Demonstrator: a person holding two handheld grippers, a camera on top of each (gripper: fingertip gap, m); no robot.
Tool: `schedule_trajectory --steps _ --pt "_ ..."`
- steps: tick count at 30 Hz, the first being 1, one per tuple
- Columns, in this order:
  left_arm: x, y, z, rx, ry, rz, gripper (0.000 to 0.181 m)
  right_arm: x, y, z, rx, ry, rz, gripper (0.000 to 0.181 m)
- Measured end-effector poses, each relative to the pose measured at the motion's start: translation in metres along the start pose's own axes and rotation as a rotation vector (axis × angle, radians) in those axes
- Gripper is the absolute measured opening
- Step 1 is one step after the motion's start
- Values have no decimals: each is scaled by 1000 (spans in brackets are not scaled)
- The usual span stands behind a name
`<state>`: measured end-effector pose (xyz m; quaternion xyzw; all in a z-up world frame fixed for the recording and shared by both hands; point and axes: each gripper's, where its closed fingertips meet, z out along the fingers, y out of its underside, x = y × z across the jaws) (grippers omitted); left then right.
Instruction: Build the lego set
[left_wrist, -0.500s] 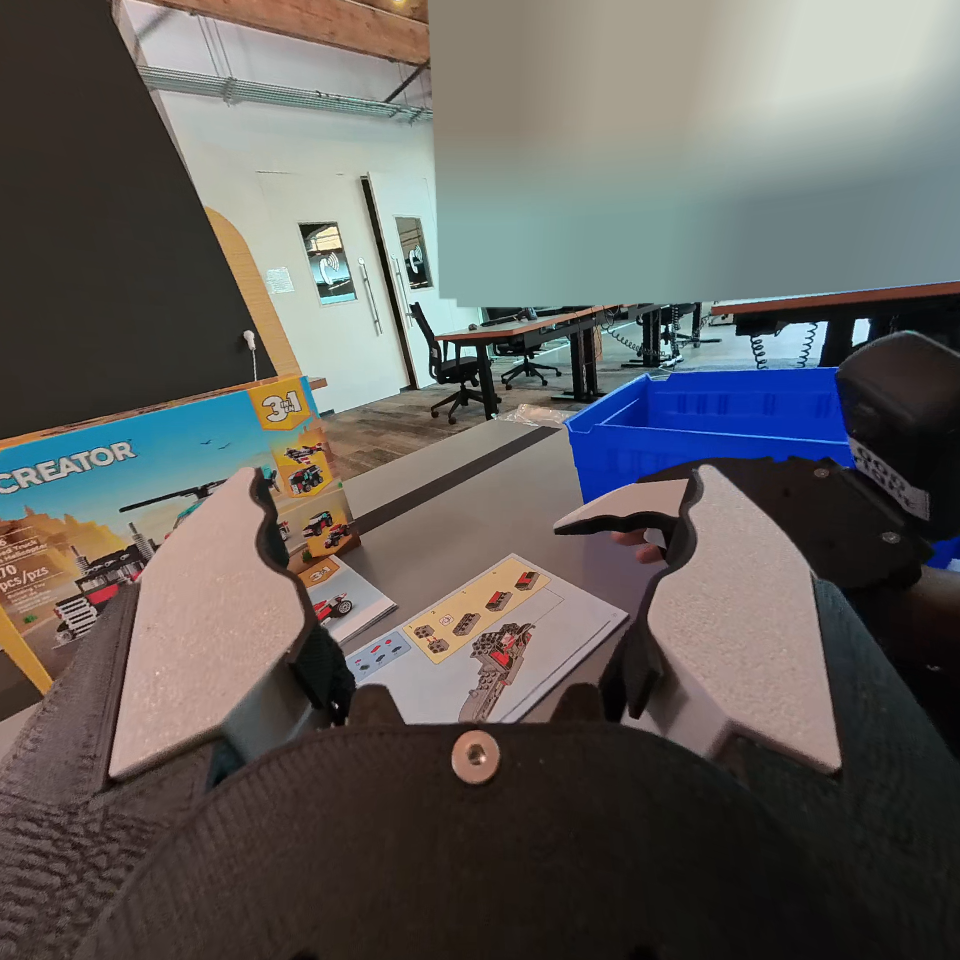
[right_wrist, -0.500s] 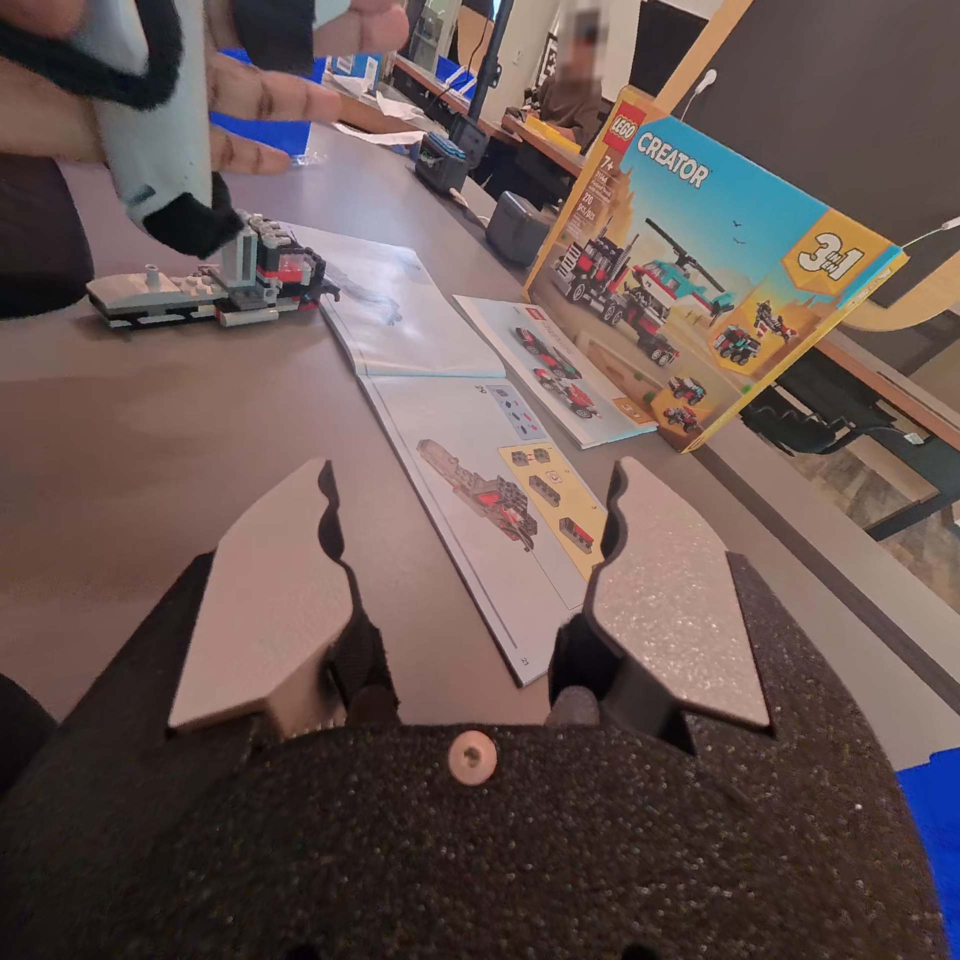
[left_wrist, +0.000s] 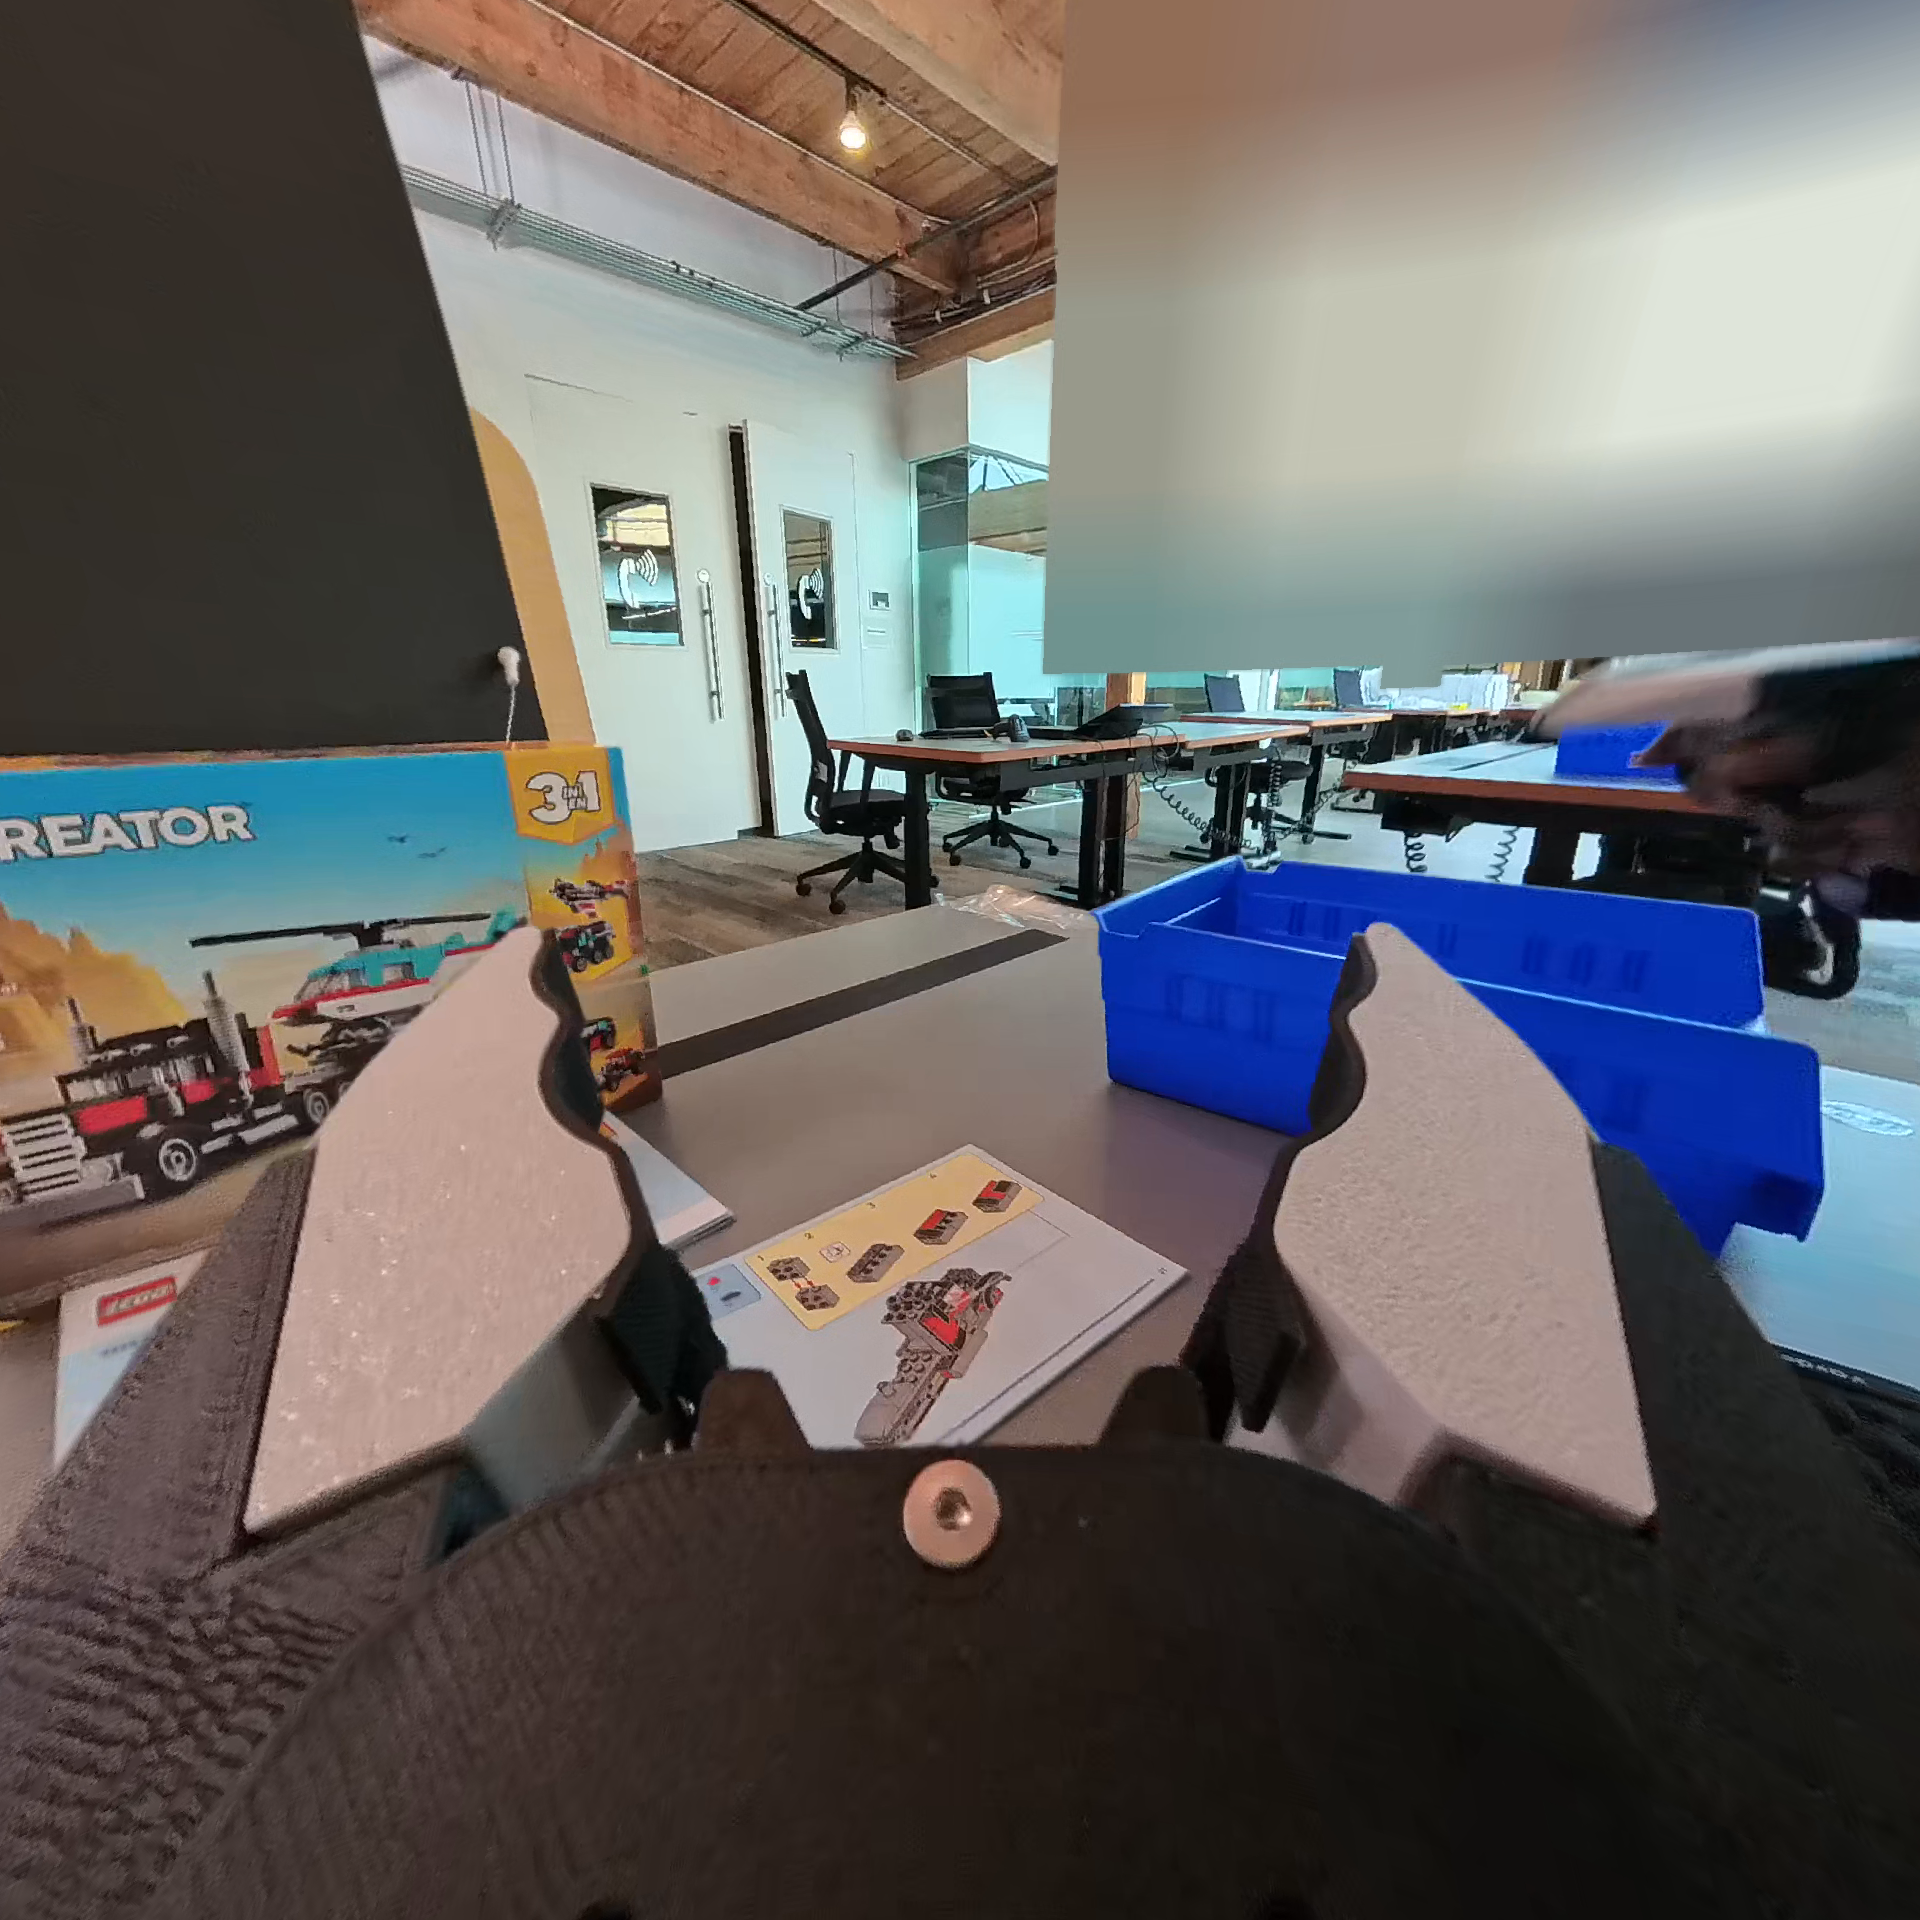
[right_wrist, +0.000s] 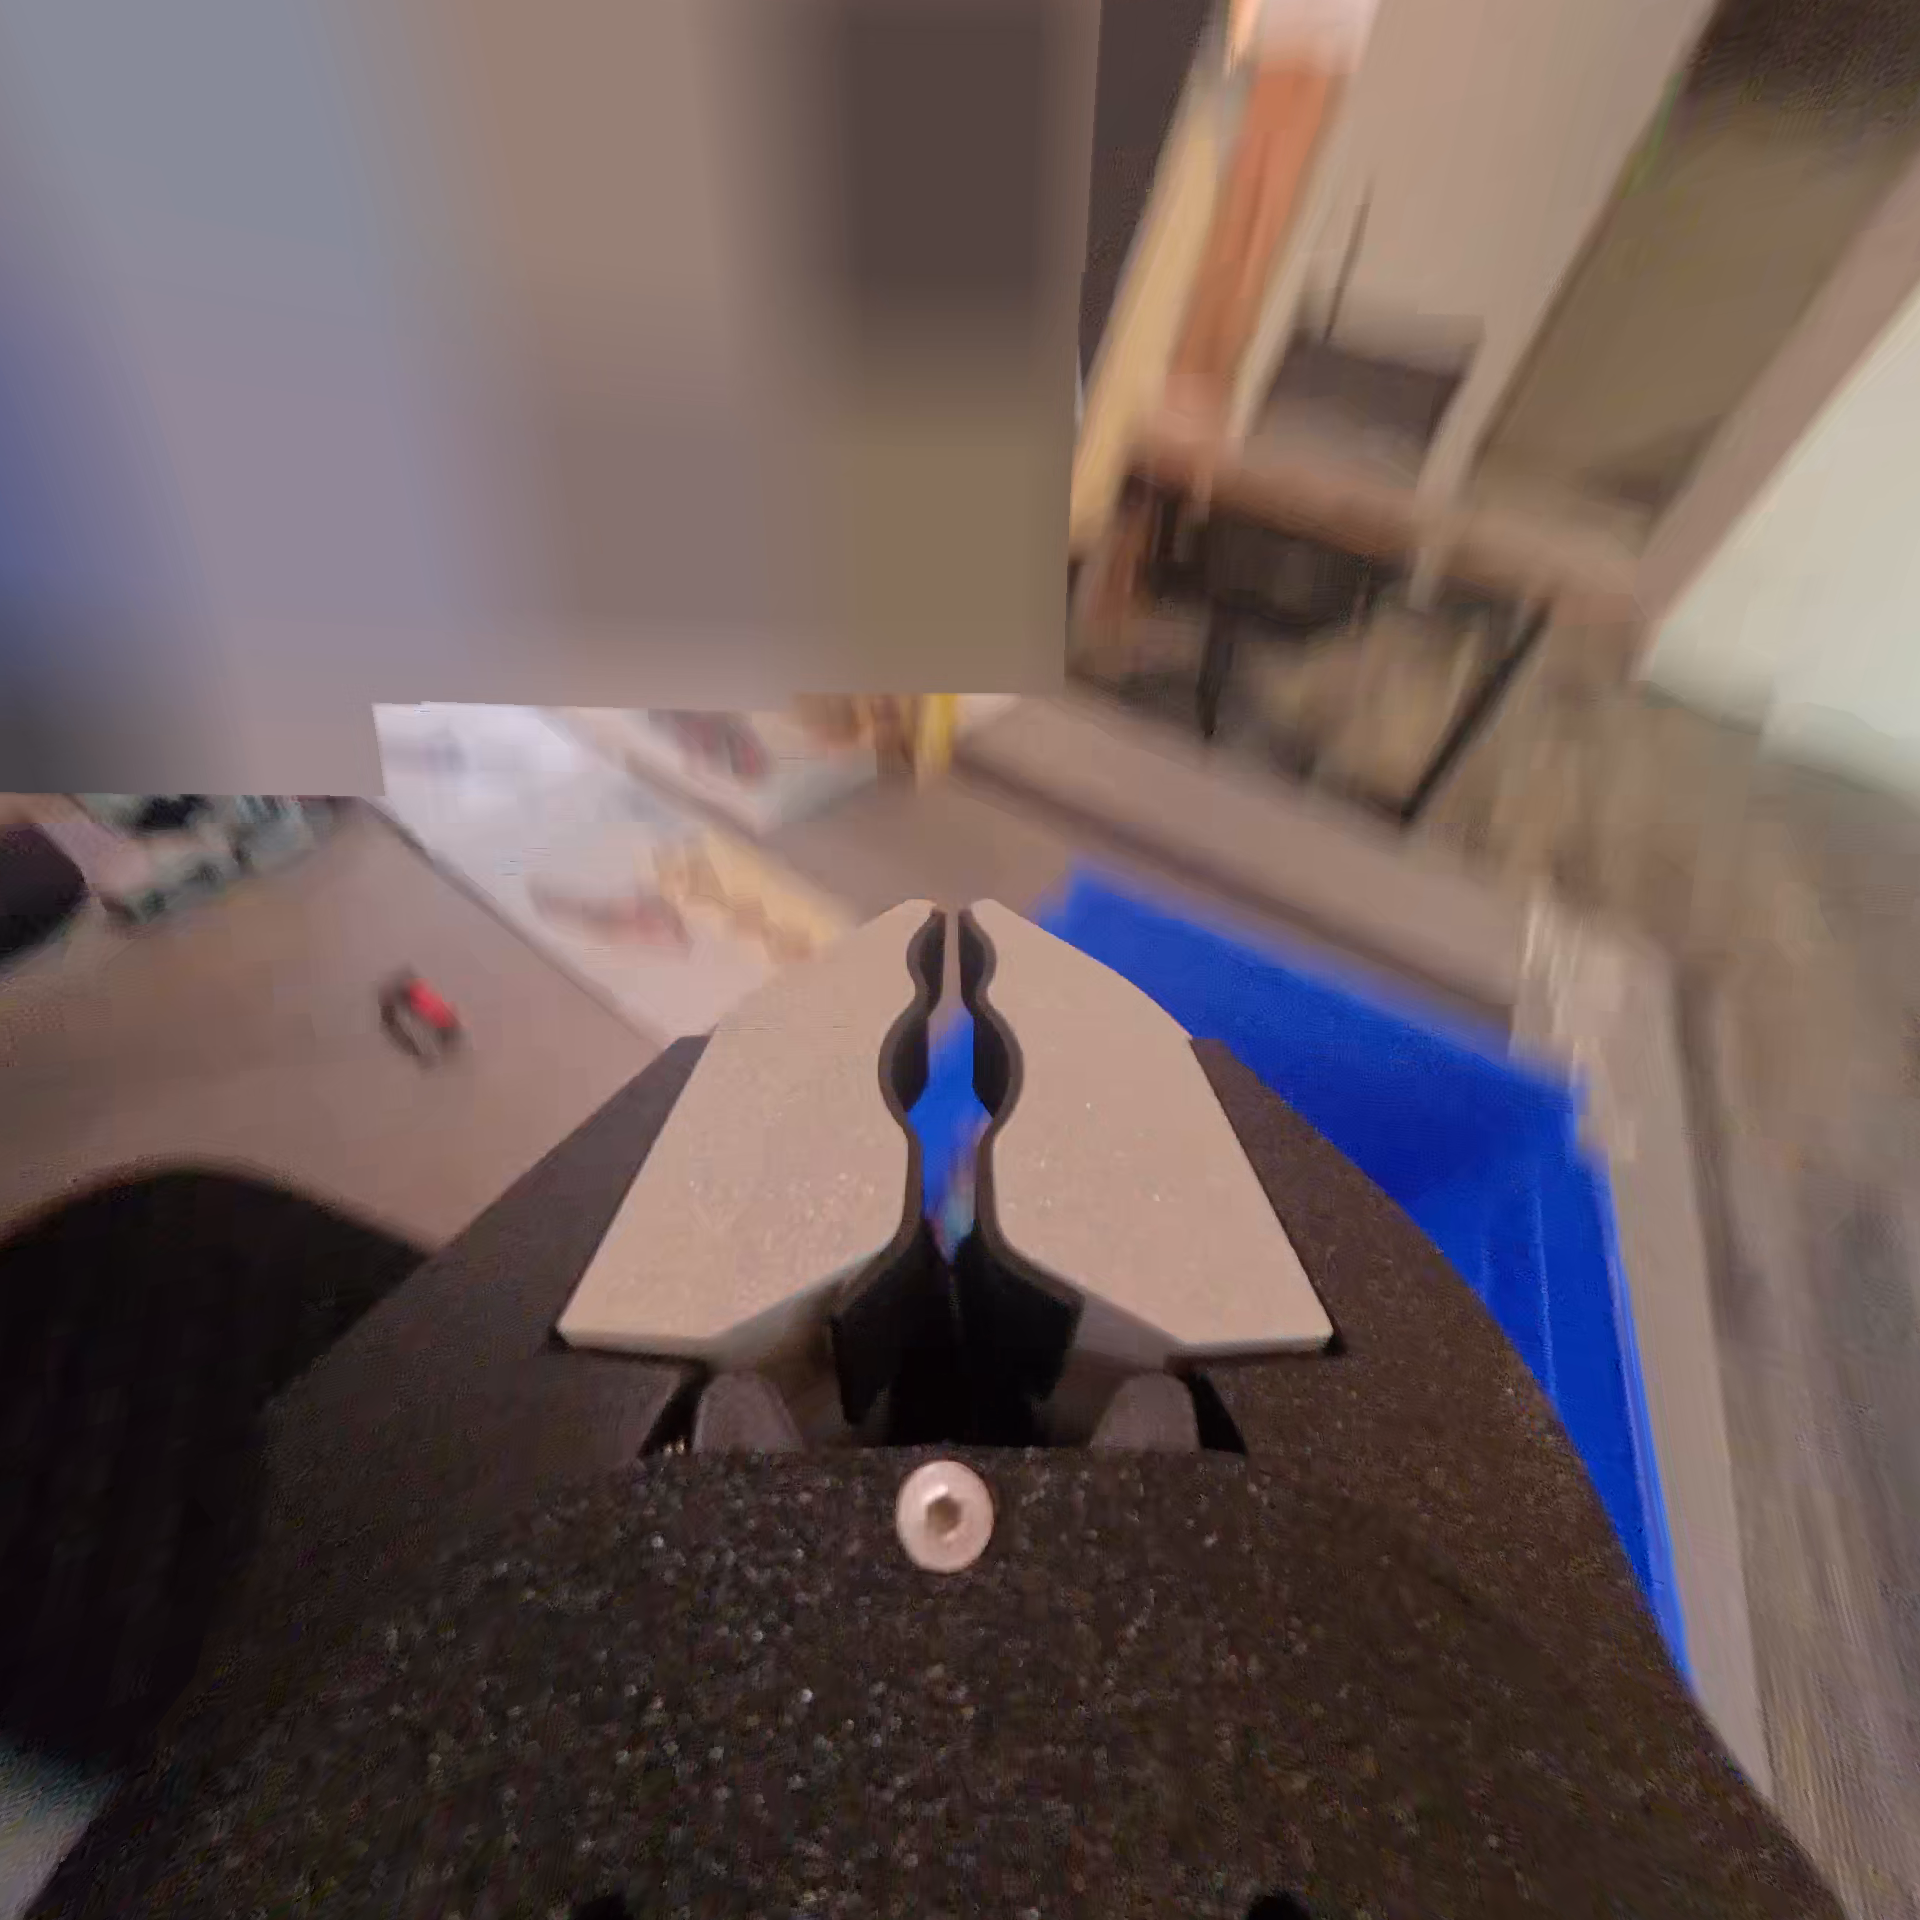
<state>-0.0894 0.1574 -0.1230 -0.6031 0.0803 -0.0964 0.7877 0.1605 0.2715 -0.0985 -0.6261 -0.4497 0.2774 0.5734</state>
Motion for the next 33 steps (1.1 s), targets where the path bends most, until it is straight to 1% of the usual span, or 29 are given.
schedule_trajectory --steps 1,2,3,4,6,7,8,10,15,18,20,22,26,31,33 --pt "-1 1 -2 2 -1 -11 133 18 37 5 -204 -13 84 3" --pt "-1 1 -4 7 -3 -14 132 25 75 12 -397 -61 150 3" --pt "-1 0 -5 12 -4 -12 131 24 108 19 -530 -122 193 4" --pt "-1 0 -5 14 -5 -6 130 21 132 28 -608 -168 228 4" --pt "0 1 -5 4 -4 13 129 19 168 40 -740 -186 246 7" --pt "1 2 -4 -7 2 24 129 21 180 43 -793 -166 228 9" --pt "2 3 -4 -19 8 35 129 22 187 46 -815 -158 216 10" --pt "2 6 -4 -40 17 61 128 21 193 52 -828 -156 217 12" --pt "0 13 -1 -69 36 71 127 30 203 51 -871 -103 180 16" --pt "2 15 2 -74 50 57 126 25 200 54 -849 -126 184 16" --pt "3 16 3 -83 53 69 126 22 195 56 -826 -125 169 12" --pt "4 19 3 -96 55 83 126 25 199 57 -849 -98 158 12" --pt "6 21 2 -107 59 83 126 27 205 56 -877 -94 182 15" --pt "7 21 1 -107 58 81 125 29 205 60 -841 -102 161 9" --pt "9 21 1 -107 65 81 125 30 198 60 -782 -118 182 9"
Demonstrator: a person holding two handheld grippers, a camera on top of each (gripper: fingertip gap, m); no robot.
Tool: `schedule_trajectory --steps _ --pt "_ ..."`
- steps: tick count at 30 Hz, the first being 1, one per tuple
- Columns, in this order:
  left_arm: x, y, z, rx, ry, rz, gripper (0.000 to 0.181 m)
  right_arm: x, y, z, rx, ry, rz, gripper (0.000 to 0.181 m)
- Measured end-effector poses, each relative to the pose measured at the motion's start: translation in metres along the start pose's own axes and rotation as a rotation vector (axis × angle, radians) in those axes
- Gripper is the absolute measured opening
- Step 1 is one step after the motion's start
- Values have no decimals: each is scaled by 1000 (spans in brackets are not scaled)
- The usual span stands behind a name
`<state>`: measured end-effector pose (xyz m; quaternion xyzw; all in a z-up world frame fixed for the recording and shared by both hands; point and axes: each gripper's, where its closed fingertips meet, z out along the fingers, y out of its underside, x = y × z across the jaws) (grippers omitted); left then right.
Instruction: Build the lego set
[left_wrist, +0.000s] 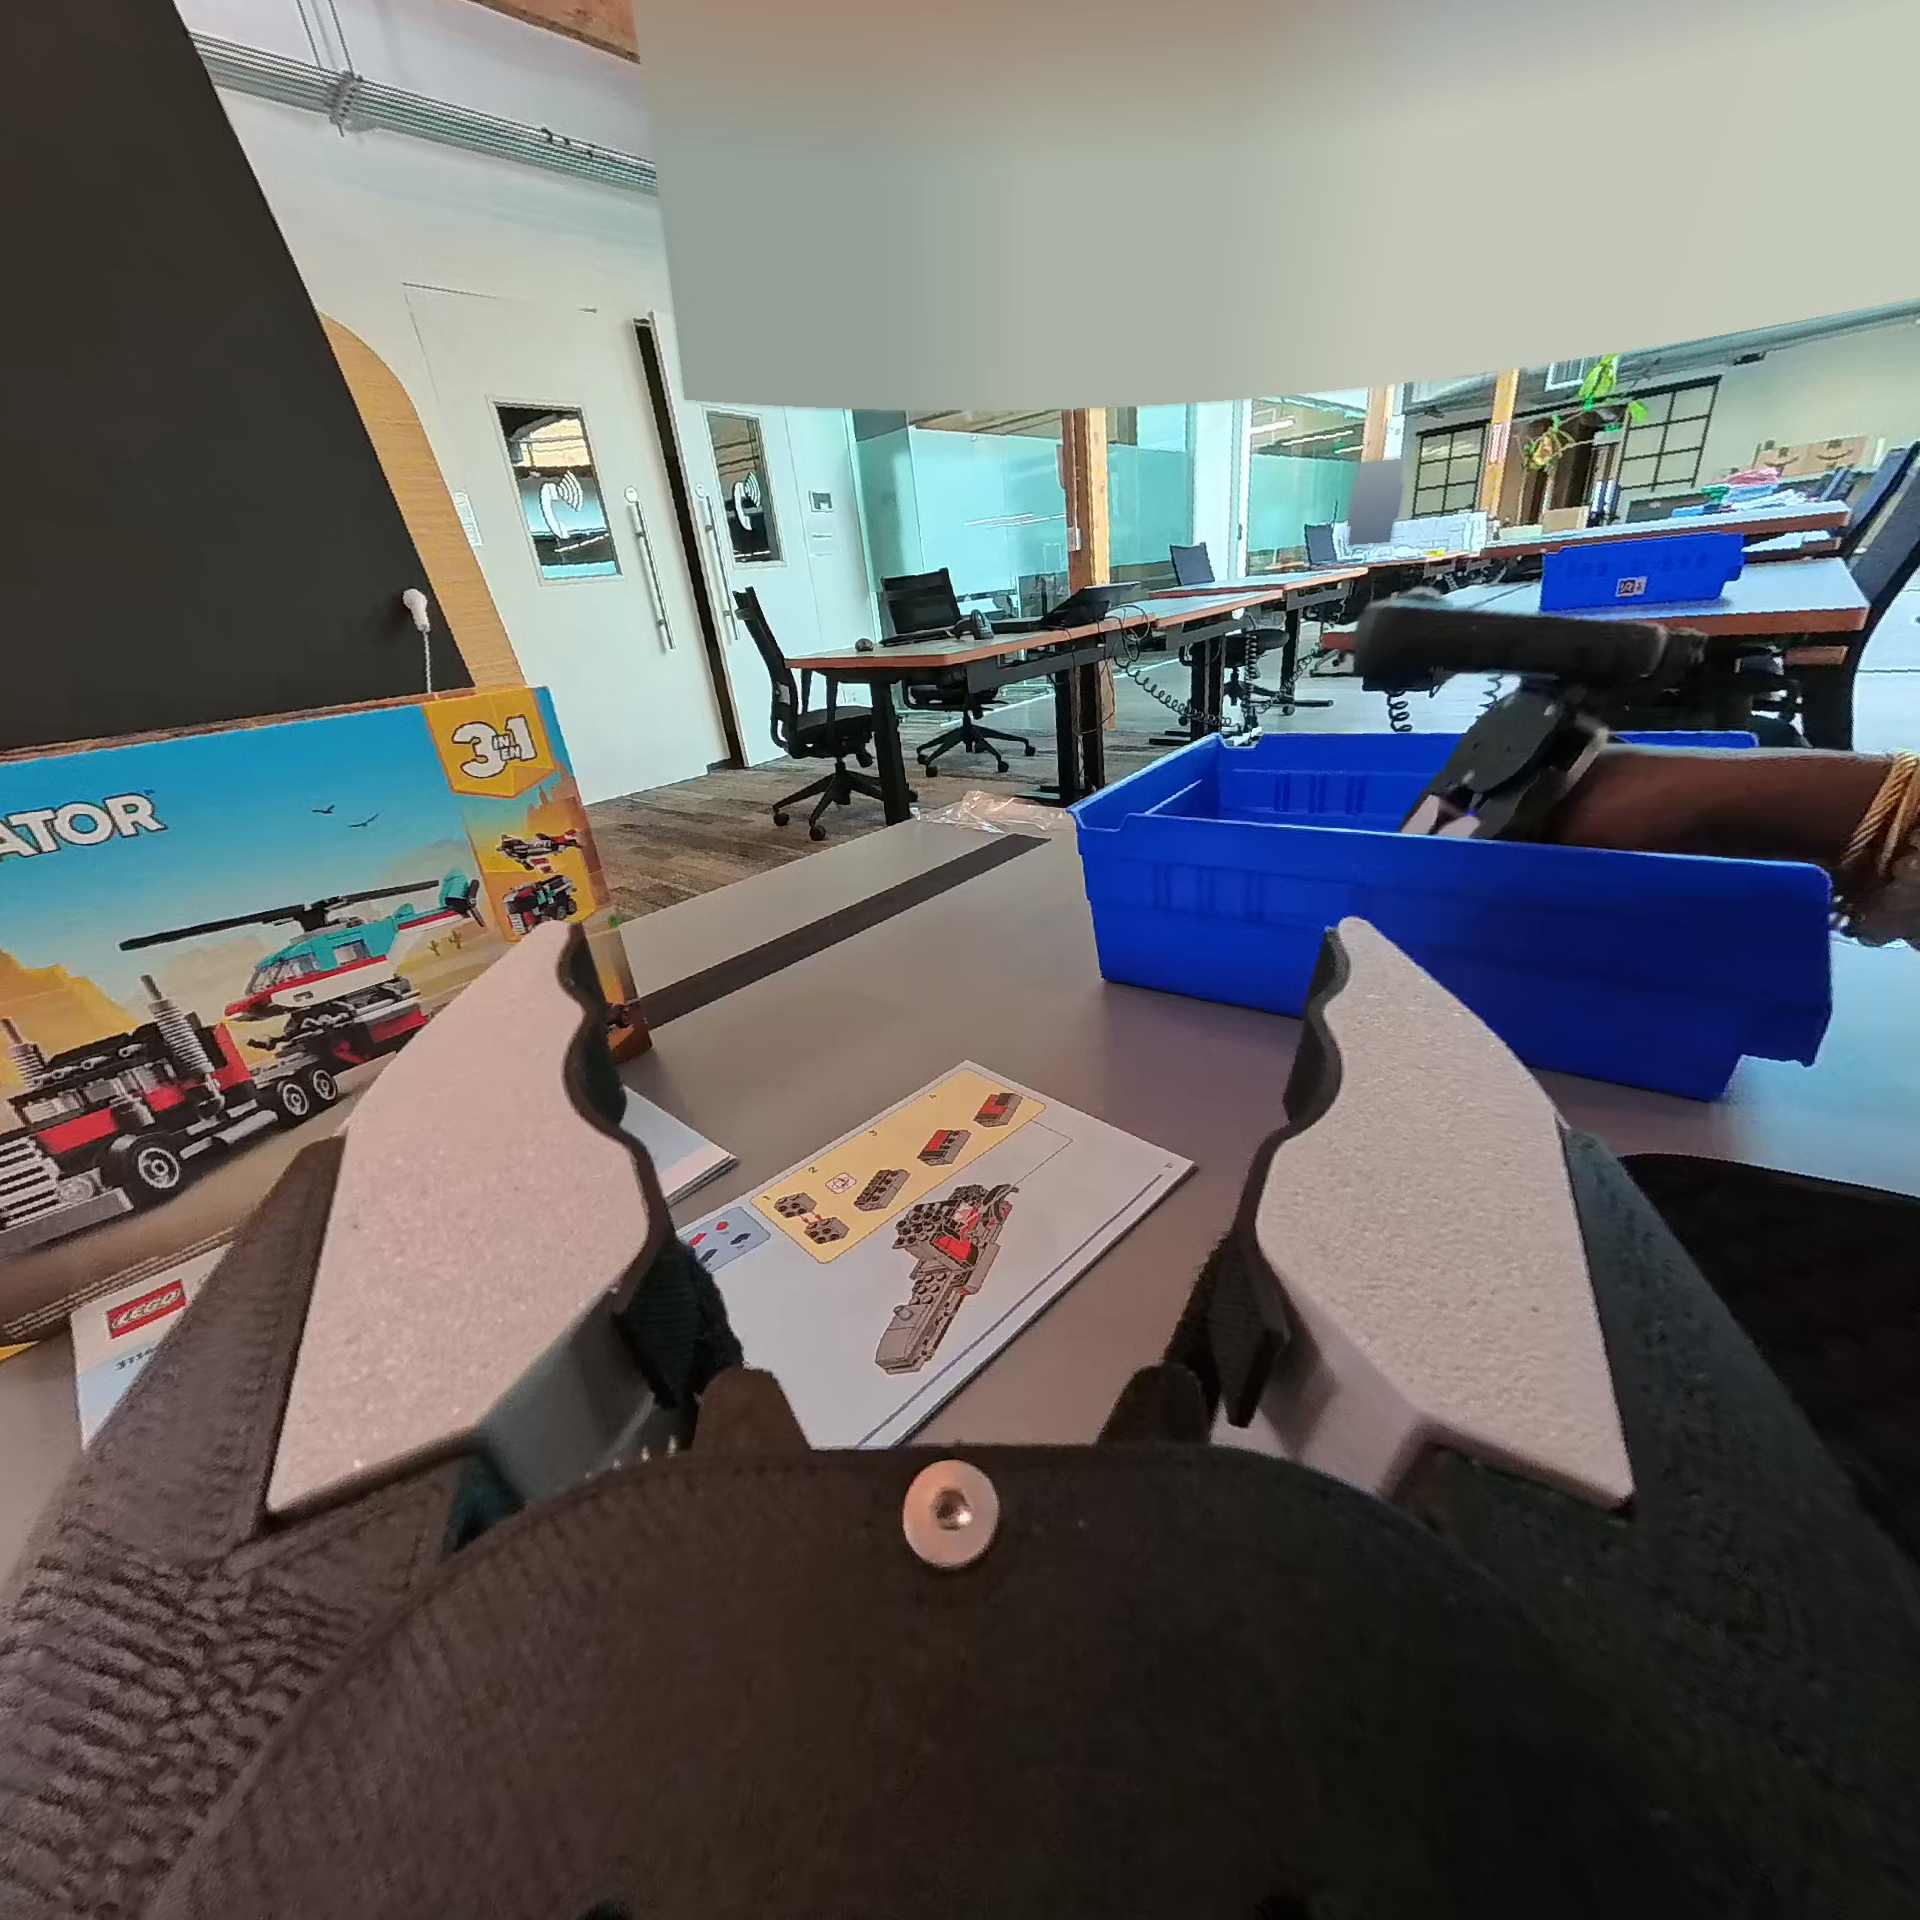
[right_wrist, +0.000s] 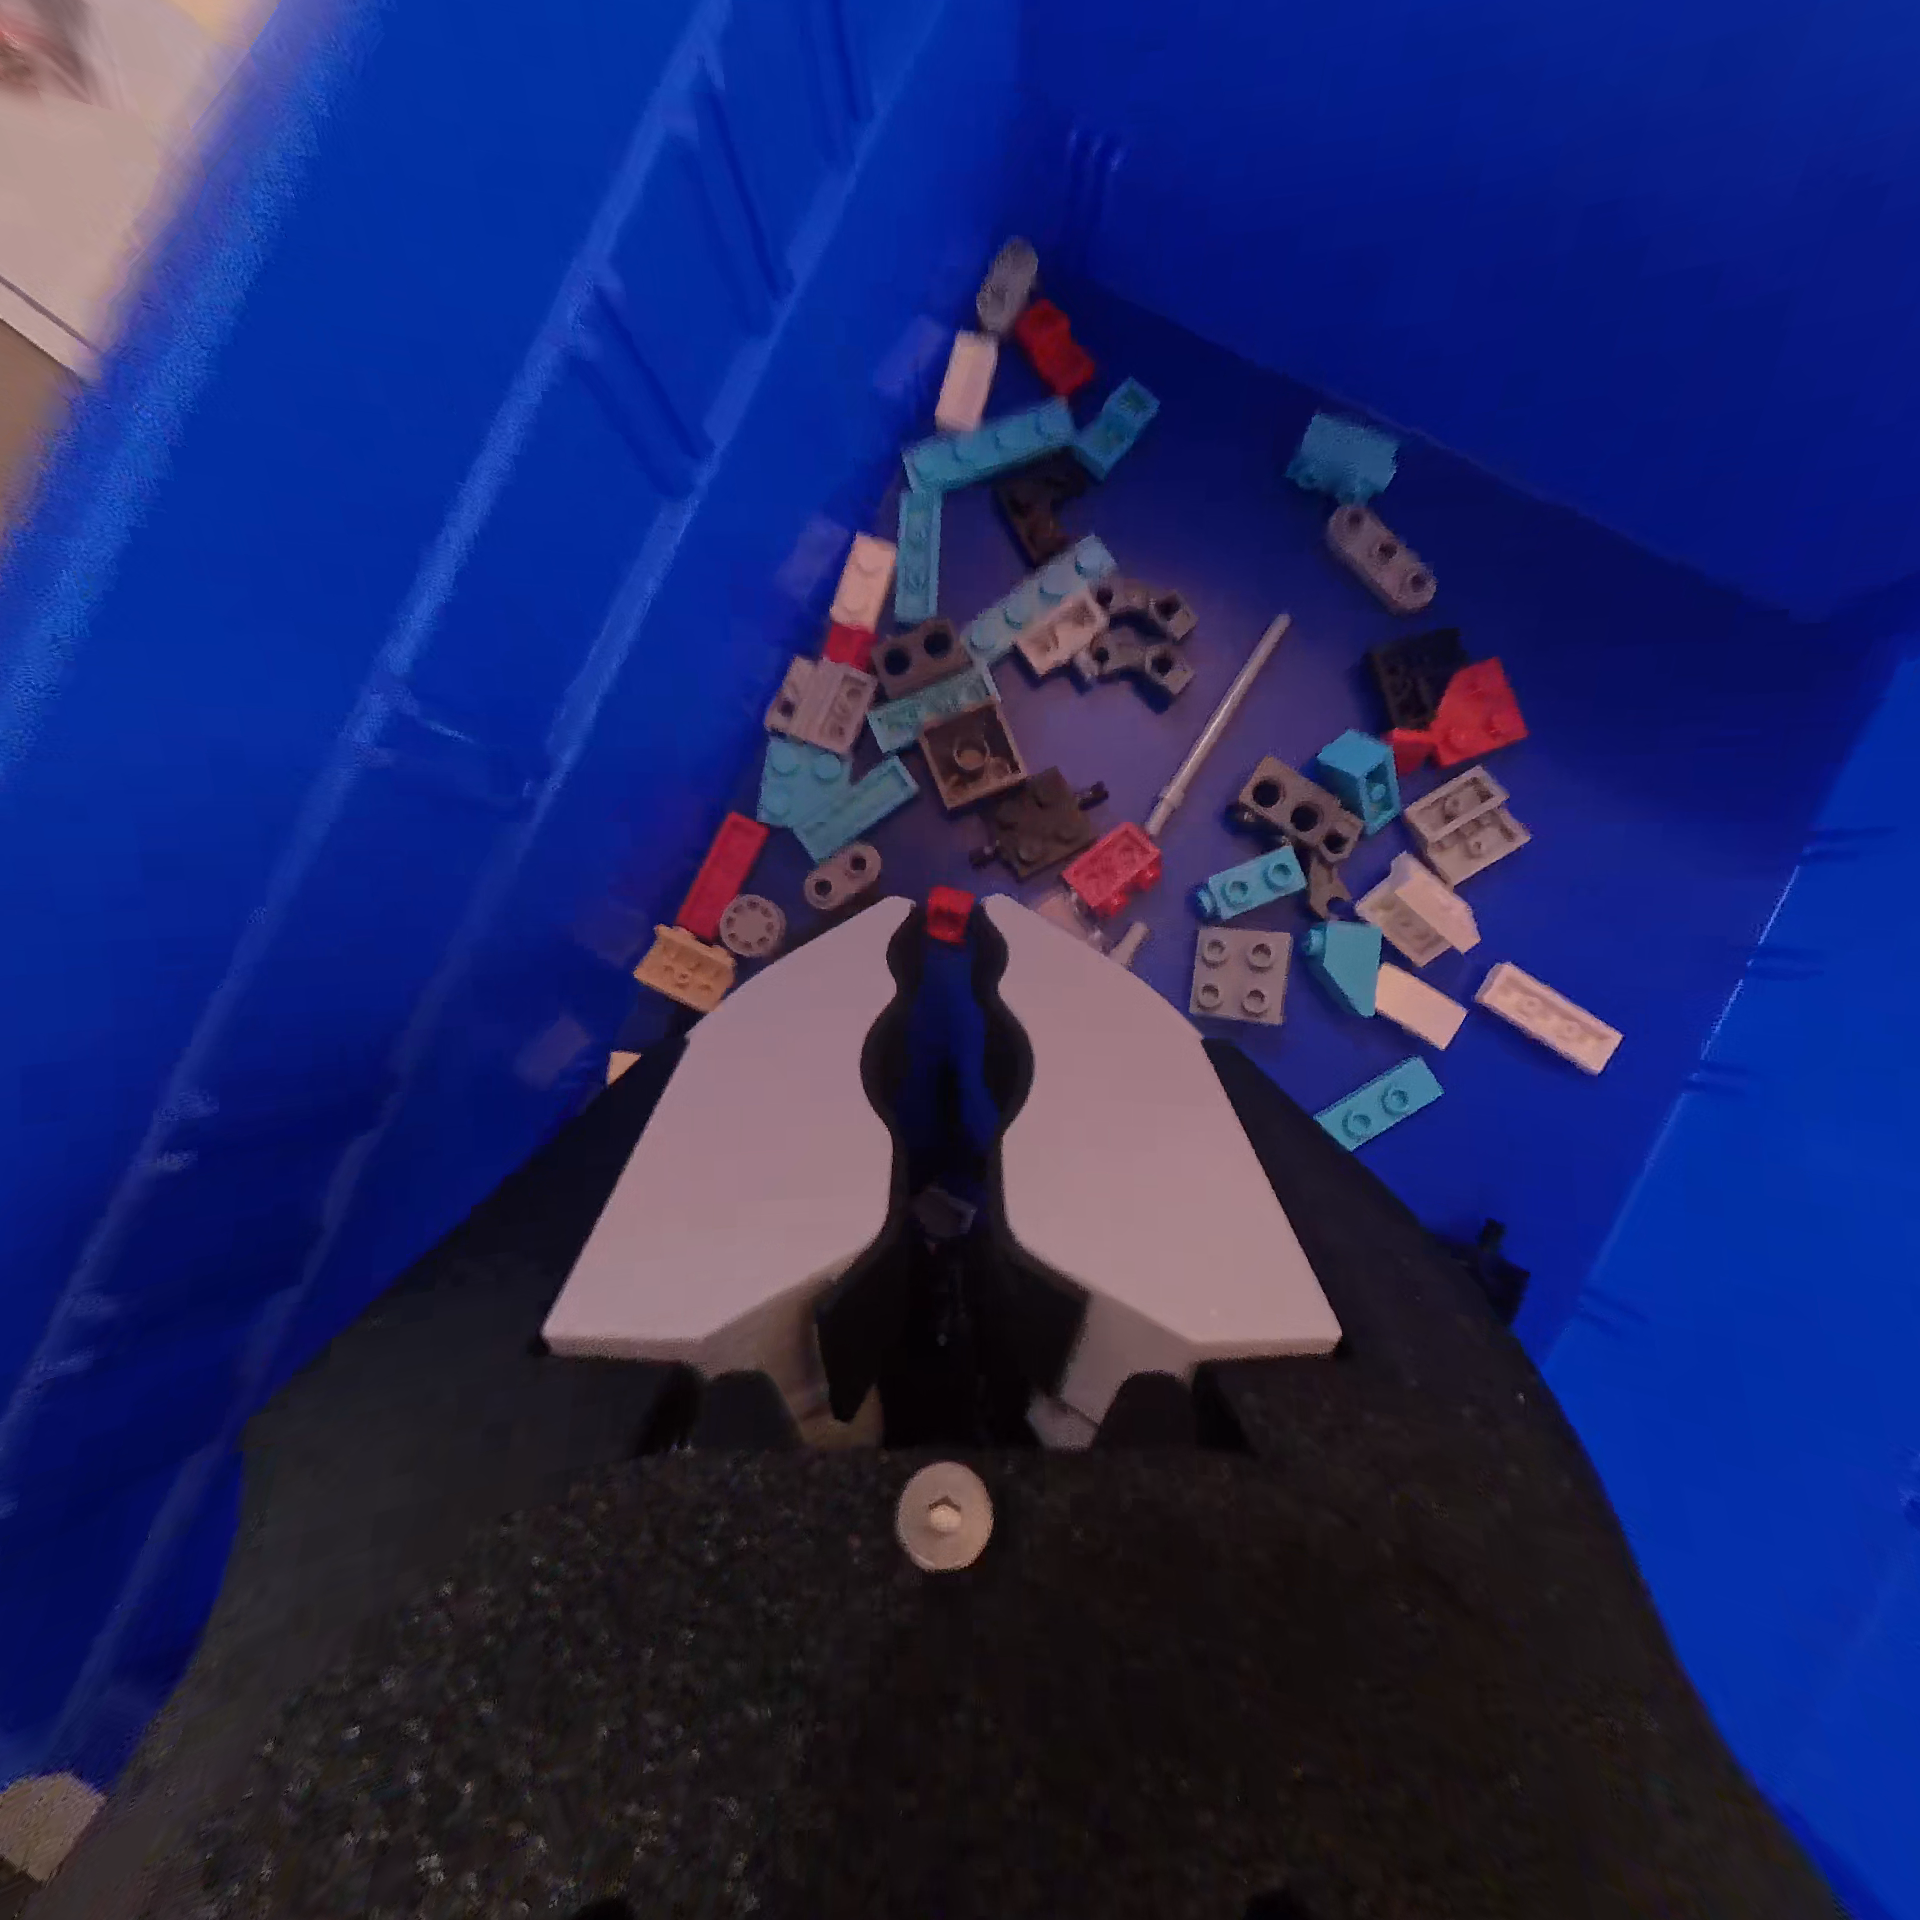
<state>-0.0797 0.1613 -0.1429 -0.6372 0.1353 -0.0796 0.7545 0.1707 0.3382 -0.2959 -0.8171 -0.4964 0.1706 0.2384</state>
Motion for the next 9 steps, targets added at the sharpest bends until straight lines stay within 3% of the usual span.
schedule_trajectory --steps 2,5,9 --pt "2 -2 -1 3 6 3 125 -8 -28 -22 226 -80 52 8" --pt "4 -8 -2 29 14 -21 123 -35 -84 -94 718 -342 158 8" --pt "15 -22 -3 104 57 -113 115 -80 -116 -183 1185 -652 139 8"
